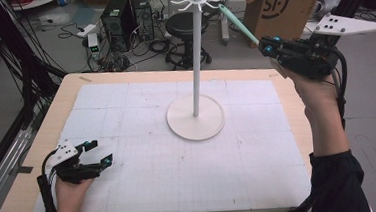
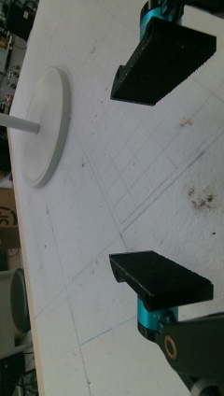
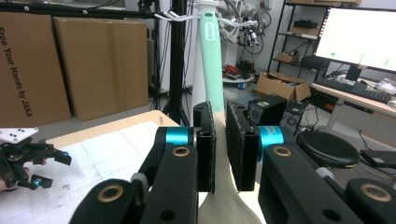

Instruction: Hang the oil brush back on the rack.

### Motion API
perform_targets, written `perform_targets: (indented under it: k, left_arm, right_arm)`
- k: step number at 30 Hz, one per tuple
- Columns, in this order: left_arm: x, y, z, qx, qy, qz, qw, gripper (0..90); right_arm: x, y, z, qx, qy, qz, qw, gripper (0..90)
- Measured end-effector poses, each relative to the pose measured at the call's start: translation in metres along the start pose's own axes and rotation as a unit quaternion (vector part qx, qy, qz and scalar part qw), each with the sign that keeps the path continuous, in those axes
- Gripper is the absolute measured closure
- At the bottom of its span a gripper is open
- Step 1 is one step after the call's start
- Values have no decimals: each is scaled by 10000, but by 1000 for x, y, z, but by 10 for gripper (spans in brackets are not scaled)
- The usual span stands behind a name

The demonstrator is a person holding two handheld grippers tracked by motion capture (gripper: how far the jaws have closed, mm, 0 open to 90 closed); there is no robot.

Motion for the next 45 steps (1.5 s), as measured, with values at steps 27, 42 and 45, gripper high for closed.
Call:
perform_targets:
  k: [27,42,45]
  left_arm:
    - [0,0,0,-6,2,8,10000,186]
    - [0,0,1,-23,-14,9,10000,187]
    - [0,0,1,-25,-23,4,10000,187]
  right_arm:
    - [-8,-21,-4,-27,-37,-182,9998,828]
    - [-16,-31,-5,54,-65,-293,9995,806]
    - [-18,-30,-6,66,-55,-281,9996,701]
Point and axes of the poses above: each handheld gripper's, and its own axes: y roughly backward along the jaws, x roughly out of its top, z roughly to its right, the point moved 10 cm from there along -y, roughly forward along the jaws, and after that the axes turned 14 degrees about -y, right-handed, at the moved point
